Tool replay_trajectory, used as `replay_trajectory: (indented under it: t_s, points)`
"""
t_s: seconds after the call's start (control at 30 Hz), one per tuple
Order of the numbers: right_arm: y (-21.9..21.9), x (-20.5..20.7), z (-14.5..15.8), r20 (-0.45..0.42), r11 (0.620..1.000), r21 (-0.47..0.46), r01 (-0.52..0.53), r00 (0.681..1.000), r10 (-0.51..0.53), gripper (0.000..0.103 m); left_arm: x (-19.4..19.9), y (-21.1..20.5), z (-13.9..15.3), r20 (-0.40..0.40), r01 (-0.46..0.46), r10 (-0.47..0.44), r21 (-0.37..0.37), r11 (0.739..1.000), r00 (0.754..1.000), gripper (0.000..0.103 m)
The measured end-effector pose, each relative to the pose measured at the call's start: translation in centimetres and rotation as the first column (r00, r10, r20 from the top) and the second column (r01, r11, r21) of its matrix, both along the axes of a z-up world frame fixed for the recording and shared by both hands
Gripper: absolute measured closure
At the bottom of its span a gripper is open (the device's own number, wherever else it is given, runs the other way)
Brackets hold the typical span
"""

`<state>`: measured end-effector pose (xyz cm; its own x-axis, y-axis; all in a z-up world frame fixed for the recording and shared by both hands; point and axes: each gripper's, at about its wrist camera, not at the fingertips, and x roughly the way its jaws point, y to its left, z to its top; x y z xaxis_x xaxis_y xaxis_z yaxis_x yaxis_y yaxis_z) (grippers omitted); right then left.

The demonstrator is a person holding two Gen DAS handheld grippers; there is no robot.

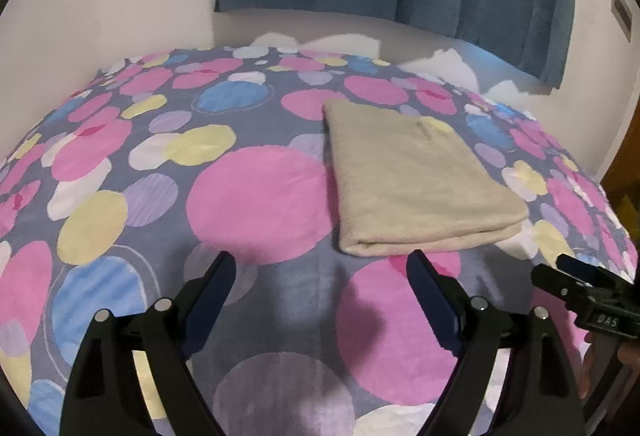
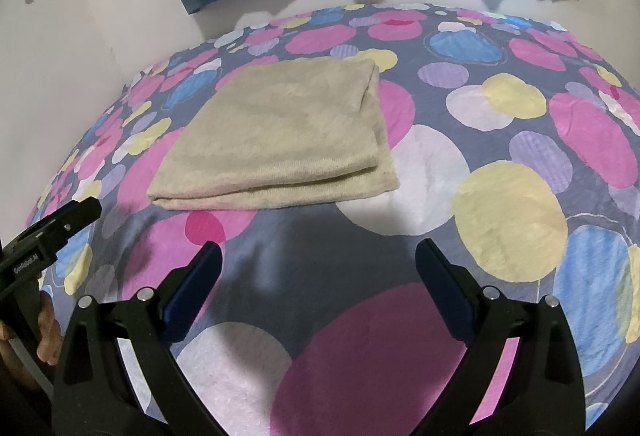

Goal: Fold small clothes

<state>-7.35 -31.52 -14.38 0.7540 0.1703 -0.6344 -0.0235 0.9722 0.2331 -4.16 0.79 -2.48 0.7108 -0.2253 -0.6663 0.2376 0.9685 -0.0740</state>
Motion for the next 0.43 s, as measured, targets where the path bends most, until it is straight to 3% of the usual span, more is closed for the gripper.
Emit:
replay_trajectory:
  t_s: [0.13, 0.23, 0.3, 0.43]
  points:
    - [0.0, 0.1, -0.2, -0.005, 1.000, 0.001, -0.010, 1.000, 0.010, 0.006, -0.4, 0.1, 0.6, 0.077, 0.021, -0.022, 0.009, 1.000, 0.997, 0.015]
    - [0.0, 0.2, -0.3, -0.008, 1.000, 0.006, -0.019, 1.000, 0.019, 0.006, -0.2, 0.4, 0.7, 0.124, -0.014, 0.007, 0.052, 0.999, 0.992, 0.015]
    - [-0.2, 0.1, -0.1, -0.006, 1.000, 0.009, -0.021, 1.000, 0.021, 0.006, 0.7, 0.9, 0.2, 0.083, 0.007, -0.013, 0.069, 0.998, 0.996, 0.015]
    - [-1.8, 0.6, 0.5, -0.004, 0.999, 0.032, -0.025, 1.000, 0.025, 0.006, 4.0, 3.2, -1.0, 0.006, -0.069, 0.069, 0.076, 0.995, 0.998, 0.015]
